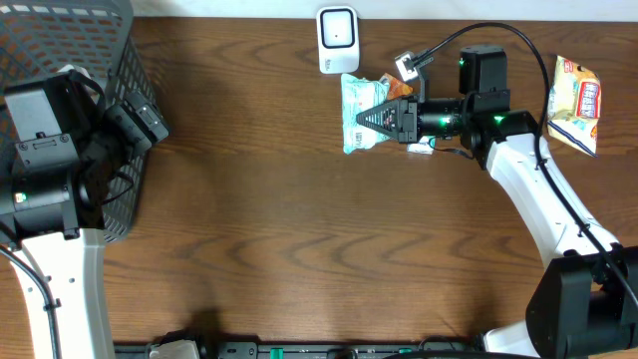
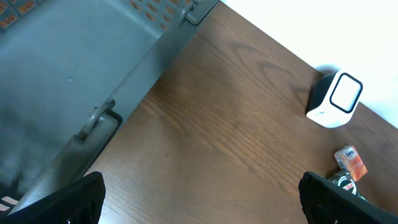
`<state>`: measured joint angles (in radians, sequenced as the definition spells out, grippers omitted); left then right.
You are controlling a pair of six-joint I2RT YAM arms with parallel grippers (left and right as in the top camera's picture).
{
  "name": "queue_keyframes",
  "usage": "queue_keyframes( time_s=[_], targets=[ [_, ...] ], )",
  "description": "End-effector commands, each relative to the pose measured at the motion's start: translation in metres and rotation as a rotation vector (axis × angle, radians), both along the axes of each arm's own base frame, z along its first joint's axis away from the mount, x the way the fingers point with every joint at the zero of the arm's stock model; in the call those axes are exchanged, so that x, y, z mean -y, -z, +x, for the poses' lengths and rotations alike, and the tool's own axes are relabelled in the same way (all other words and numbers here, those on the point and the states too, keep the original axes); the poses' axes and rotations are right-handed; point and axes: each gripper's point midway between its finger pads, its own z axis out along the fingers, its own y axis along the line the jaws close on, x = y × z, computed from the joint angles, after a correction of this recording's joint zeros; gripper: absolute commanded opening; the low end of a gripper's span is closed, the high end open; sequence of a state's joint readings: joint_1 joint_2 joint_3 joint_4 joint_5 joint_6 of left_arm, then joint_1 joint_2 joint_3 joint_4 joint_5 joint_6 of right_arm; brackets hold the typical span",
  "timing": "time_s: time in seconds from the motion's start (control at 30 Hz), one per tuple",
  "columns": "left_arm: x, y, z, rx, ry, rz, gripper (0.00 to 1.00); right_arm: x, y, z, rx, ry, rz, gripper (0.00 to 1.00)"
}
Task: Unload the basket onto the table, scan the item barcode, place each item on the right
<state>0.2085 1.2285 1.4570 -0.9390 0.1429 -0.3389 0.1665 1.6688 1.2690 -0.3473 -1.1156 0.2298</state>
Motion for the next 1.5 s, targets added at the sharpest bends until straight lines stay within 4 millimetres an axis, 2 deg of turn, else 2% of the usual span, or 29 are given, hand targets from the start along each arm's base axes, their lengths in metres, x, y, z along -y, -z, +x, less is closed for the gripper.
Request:
queue_keyframes(
  time_s=[0.0,0.07,0.2,0.27,0.33,0.43,0.47,0.53,0.8,0.9,0.97,1.07,1.23,1.33,1.47],
  targets=[
    [-0.003,0.0,-0.001,-0.004,-0.002,0.015,0.98,0.003,-0.006,0.007,0.031,0.039,-0.031,0.01],
    [-0.003,0.0,-0.001,-0.004,-0.002,0.015,0.98,0.006,0.002,0.012,0.022,0.08,-0.076,0.01],
    [-0.003,0.0,-0.001,-0.005,-0.002,0.015,0.98,0.016,0.036,0.027,0.009,0.236,-0.287,0.01],
    [-0.003,0.0,-0.001,-0.004,-0.002,0.015,0.98,0.03,0.062,0.035,0.043,0.34,-0.498,0.01],
    [-0.003,0.0,-0.001,-0.004,-0.002,0.016,0.98,0.055,0.084,0.037,0.09,0.463,-0.78,0.01],
    [-0.003,0.0,-0.001,-0.004,-0.002,0.015,0.98,0.087,0.097,0.029,0.185,0.566,-1.156,0.01],
    [-0.003,0.0,-0.001,-0.004,-0.002,0.015,0.98,0.093,0.098,0.024,0.216,0.588,-1.269,0.01],
    [-0.003,0.0,-0.001,-0.005,-0.002,0.015,0.98,0.092,0.109,0.014,0.251,0.57,-1.407,0.01],
    [-0.003,0.0,-0.001,-0.005,-0.002,0.015,0.98,0.069,0.186,-0.011,0.208,0.35,-1.578,0.02],
    [-0.003,0.0,-0.001,-0.005,-0.002,0.015,0.98,0.066,0.207,-0.02,0.187,0.286,-1.625,0.06],
    [-0.003,0.0,-0.001,-0.004,-0.002,0.015,0.98,0.063,0.215,-0.028,0.172,0.253,-1.641,0.14],
    [-0.003,0.0,-0.001,-0.005,-0.002,0.015,0.98,0.051,0.216,-0.04,0.165,0.203,-1.625,0.28],
    [-0.003,0.0,-0.001,-0.005,-0.002,0.015,0.98,0.016,0.214,-0.067,0.101,0.055,-1.532,0.46],
    [-0.003,0.0,-0.001,-0.004,-0.002,0.015,0.98,0.0,0.208,-0.082,0.045,0.006,-1.484,0.48],
    [-0.003,0.0,-0.001,-0.004,-0.002,0.015,0.98,0.0,0.189,-0.084,0.023,-0.005,-1.507,0.5]
  ],
)
